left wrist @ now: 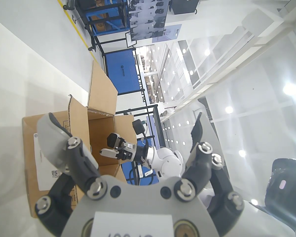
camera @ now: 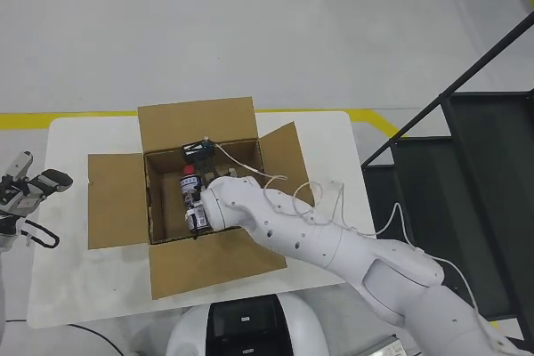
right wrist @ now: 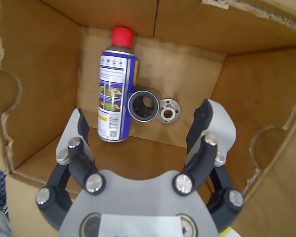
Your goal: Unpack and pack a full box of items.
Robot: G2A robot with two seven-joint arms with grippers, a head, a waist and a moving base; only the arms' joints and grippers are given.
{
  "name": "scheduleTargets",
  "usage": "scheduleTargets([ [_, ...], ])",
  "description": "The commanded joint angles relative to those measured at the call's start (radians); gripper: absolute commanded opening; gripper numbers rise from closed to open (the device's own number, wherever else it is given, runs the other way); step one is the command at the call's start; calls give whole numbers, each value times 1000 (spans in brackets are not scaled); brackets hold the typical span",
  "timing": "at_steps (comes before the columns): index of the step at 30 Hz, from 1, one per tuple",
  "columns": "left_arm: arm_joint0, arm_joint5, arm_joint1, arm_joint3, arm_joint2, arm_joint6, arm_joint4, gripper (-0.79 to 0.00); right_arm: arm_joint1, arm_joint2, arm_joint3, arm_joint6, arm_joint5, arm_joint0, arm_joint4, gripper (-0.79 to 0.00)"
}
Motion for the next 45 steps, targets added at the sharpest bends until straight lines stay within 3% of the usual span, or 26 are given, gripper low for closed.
scheduleTargets([
  [1, 0, 0, 0, 0, 0, 0, 0, 0, -22, -23, 49, 30, 11, 18, -4, 0],
  [10, 0, 0, 0, 0, 0, 0, 0, 0, -98, -45, 211, 30, 17, 44, 17, 0],
  [14, 0, 0, 0, 0, 0, 0, 0, 0, -121, -45, 262, 27, 10, 50, 15, -169],
  [16, 0, 0, 0, 0, 0, 0, 0, 0, -133, -45, 283, 29, 7, 54, 15, -154],
  [19, 0, 0, 0, 0, 0, 0, 0, 0, -150, -48, 314, 34, 13, 59, 7, -222],
  [30, 0, 0, 0, 0, 0, 0, 0, 0, -200, -34, 400, 41, 4, 69, 5, -123],
  [32, 0, 0, 0, 0, 0, 0, 0, 0, -208, -33, 415, 47, 7, 71, 0, -129],
  [37, 0, 0, 0, 0, 0, 0, 0, 0, -226, -34, 452, 61, 36, 76, -26, -292],
  [45, 0, 0, 0, 0, 0, 0, 0, 0, -247, -23, 477, 67, 38, 73, -48, -265],
])
